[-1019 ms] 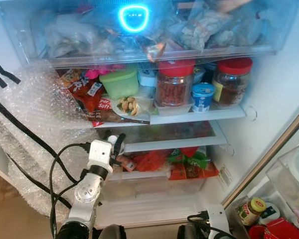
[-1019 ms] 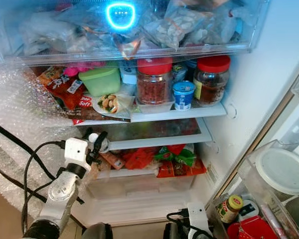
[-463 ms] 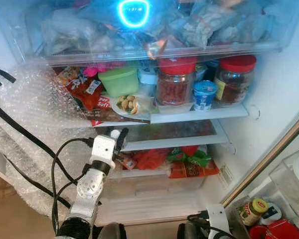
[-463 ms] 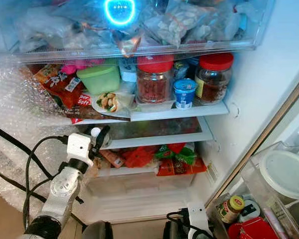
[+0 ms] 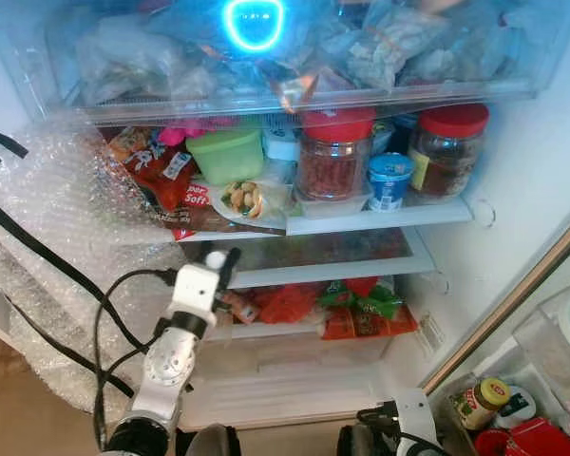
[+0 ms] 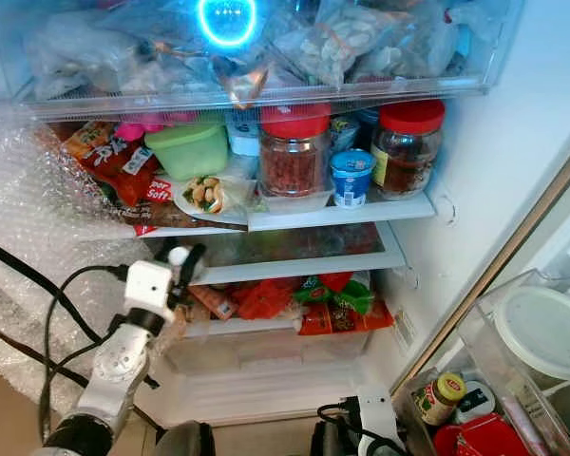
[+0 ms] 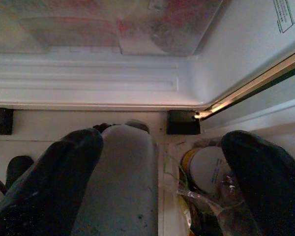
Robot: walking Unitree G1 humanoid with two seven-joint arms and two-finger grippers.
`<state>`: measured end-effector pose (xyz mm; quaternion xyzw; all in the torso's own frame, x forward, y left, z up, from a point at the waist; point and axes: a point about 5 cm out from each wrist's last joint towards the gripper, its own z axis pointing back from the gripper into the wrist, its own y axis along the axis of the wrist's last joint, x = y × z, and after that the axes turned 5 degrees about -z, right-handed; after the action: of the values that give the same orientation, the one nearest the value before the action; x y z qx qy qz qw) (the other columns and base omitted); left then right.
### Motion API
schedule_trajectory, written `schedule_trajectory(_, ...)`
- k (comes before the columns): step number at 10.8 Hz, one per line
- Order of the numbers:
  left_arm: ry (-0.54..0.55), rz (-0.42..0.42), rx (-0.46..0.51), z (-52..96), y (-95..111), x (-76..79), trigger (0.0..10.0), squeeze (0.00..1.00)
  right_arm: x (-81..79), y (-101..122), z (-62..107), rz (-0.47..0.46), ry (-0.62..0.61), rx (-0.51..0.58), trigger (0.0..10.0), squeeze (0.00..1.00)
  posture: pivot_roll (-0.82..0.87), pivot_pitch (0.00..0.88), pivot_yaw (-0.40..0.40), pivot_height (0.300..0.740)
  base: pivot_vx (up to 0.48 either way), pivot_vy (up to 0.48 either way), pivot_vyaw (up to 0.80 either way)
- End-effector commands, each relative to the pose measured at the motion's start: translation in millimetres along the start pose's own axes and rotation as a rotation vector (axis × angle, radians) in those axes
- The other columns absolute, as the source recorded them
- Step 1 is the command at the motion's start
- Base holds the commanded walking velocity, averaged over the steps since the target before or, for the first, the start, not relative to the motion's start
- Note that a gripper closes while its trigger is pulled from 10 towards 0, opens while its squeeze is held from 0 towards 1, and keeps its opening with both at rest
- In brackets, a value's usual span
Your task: Restocking fridge
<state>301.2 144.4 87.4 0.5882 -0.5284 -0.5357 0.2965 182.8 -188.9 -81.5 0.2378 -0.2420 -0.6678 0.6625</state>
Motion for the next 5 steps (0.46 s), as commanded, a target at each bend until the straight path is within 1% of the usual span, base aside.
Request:
schedule_trajectory(1, -0.008, -0.018, -0.052, 5.2, -9, -0.8, 10.0, 0.00, 2.5, 3, -0.3, -0.010, -0.010, 0.019, 10.0, 0.00, -0.05, 0.038, -0.004, 0.641, 0.000, 0.000, 0.00)
schedule_trajectory(2, 0.011, 0.018, -0.123, 17.0, -21, -1.5, 10.0, 0.00, 2.8, 3, -0.1, -0.009, -0.010, 0.018, 10.0, 0.00, -0.05, 0.038, -0.004, 0.641, 0.000, 0.000, 0.00)
schedule_trajectory(5, 0.047, 0.077, -0.228, 37.3, -40, -0.7, 10.0, 0.00, 1.4, 4, -0.5, -0.005, -0.001, 0.019, 10.0, 0.00, -0.04, 0.034, -0.005, 0.641, 0.000, 0.000, 0.00)
